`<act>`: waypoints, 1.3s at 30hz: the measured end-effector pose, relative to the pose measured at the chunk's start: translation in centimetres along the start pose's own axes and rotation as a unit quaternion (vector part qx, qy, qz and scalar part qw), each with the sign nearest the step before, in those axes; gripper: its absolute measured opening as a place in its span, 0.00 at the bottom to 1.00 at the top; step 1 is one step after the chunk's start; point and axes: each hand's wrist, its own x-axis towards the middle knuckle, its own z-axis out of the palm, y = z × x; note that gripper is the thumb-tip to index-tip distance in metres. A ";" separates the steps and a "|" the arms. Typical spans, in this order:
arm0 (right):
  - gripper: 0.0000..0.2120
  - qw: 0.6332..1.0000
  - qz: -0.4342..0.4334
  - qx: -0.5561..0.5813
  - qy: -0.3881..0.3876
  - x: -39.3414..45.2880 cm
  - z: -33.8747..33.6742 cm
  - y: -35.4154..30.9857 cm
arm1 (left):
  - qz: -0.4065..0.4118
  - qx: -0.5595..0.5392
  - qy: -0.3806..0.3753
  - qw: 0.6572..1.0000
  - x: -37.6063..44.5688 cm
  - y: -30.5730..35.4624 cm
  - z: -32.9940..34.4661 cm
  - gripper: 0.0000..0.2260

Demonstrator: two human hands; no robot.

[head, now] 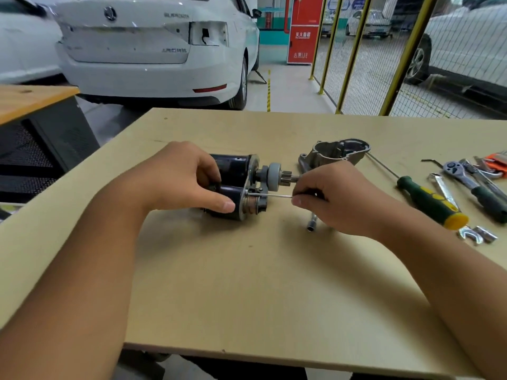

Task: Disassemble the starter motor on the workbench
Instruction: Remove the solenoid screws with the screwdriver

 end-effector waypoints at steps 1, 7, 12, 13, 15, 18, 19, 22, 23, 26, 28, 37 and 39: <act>0.05 1.000 -0.006 -0.009 0.007 0.0 0.1 -0.1 | -0.001 -0.010 0.006 1.000 -0.1 0.0 0.2 0.24; 0.02 0.999 0.028 -0.010 0.019 0.1 -0.7 0.2 | 0.026 -0.057 0.046 0.997 0.2 0.2 1.2 0.25; 0.05 0.998 0.048 0.013 0.035 0.2 -1.1 0.1 | 0.076 -0.027 0.111 0.991 0.4 0.2 1.6 0.25; 0.05 0.998 0.047 0.019 0.044 0.3 -1.2 0.1 | 0.106 -0.017 0.138 0.985 0.5 0.4 1.8 0.24; 0.06 0.997 0.046 0.036 0.050 0.2 -1.2 0.1 | 0.169 -0.020 0.131 0.977 0.5 1.1 2.2 0.20; 0.05 0.998 0.032 0.050 0.023 0.1 -1.5 0.5 | 0.197 0.020 0.049 0.979 0.6 1.7 3.0 0.18; 0.04 0.998 0.030 0.049 0.012 0.0 -1.8 0.9 | 0.195 0.038 0.038 0.979 0.7 1.7 3.1 0.17; 0.05 0.998 0.043 0.053 0.016 -0.3 -2.7 2.5 | 0.193 0.047 0.024 0.980 1.2 1.3 3.3 0.17; 0.05 0.996 0.054 0.061 0.026 -0.4 -2.9 3.0 | 0.191 0.046 0.022 0.980 1.2 1.2 3.2 0.17; 0.05 0.987 0.108 0.108 0.041 -0.4 -2.8 4.1 | 0.187 0.055 0.022 0.981 1.3 1.3 3.2 0.14; 0.06 0.986 0.124 0.105 0.027 -0.4 -2.4 4.2 | 0.187 0.053 0.025 0.981 1.2 1.6 3.4 0.14; 0.04 0.984 0.169 0.020 -0.054 -0.9 -4.3 6.6 | 0.195 0.060 0.083 0.975 1.3 2.1 4.4 0.19; 0.03 0.982 0.179 0.012 -0.052 -1.2 -4.3 6.9 | 0.196 0.058 0.088 0.975 1.4 2.1 4.4 0.20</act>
